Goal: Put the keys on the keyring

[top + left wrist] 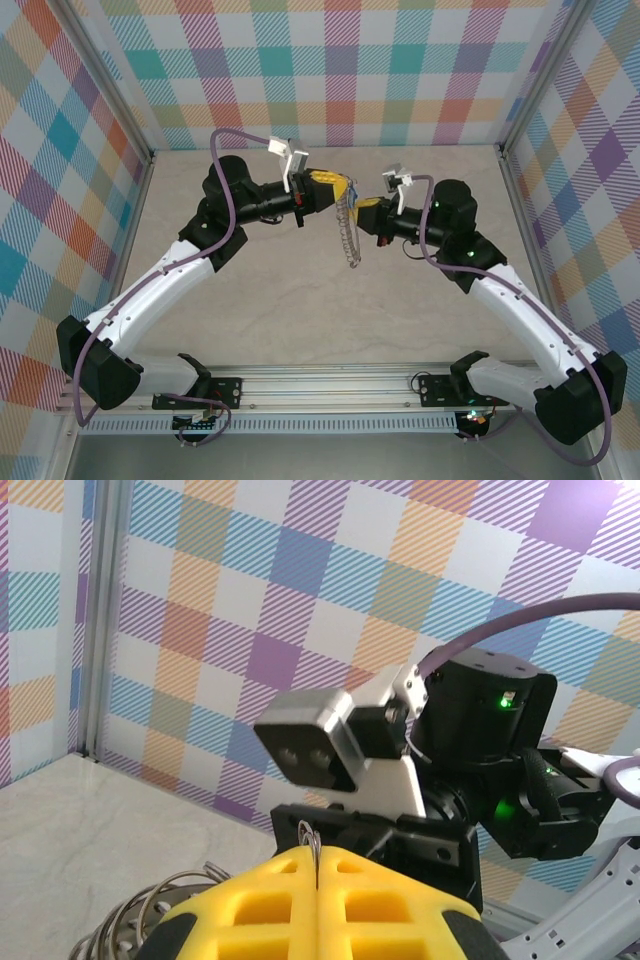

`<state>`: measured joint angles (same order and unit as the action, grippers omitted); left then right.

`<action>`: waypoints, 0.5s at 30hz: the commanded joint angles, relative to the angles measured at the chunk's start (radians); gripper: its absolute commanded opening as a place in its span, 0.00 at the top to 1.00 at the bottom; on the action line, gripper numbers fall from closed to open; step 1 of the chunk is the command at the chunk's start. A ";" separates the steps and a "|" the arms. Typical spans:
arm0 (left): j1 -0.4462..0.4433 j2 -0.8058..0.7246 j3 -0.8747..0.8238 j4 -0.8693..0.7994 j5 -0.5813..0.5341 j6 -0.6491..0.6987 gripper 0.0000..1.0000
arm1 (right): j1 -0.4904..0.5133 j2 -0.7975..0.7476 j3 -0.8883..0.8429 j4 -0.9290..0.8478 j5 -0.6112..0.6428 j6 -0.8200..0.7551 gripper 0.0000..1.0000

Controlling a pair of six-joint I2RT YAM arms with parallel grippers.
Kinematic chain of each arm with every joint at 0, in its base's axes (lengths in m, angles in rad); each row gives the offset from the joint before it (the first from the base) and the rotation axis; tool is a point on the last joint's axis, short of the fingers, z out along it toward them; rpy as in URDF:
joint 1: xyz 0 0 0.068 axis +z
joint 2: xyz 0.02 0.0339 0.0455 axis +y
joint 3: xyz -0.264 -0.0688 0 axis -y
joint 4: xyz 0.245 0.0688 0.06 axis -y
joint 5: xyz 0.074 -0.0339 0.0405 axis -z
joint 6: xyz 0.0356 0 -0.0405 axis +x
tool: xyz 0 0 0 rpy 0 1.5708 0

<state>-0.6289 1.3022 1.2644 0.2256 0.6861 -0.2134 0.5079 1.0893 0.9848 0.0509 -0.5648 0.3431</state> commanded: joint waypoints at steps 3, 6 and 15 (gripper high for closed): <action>-0.012 -0.029 -0.003 0.076 -0.004 -0.010 1.00 | 0.009 -0.063 -0.022 0.006 0.057 -0.015 0.81; -0.012 -0.027 -0.002 0.079 0.005 -0.015 1.00 | 0.012 -0.108 -0.038 0.000 0.115 -0.034 0.49; -0.012 -0.028 -0.005 0.088 0.009 -0.026 1.00 | 0.023 -0.136 -0.039 0.034 0.188 -0.086 0.33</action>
<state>-0.6289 1.3022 1.2636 0.2394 0.6868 -0.2214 0.5179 0.9520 0.9543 0.0456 -0.4122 0.2939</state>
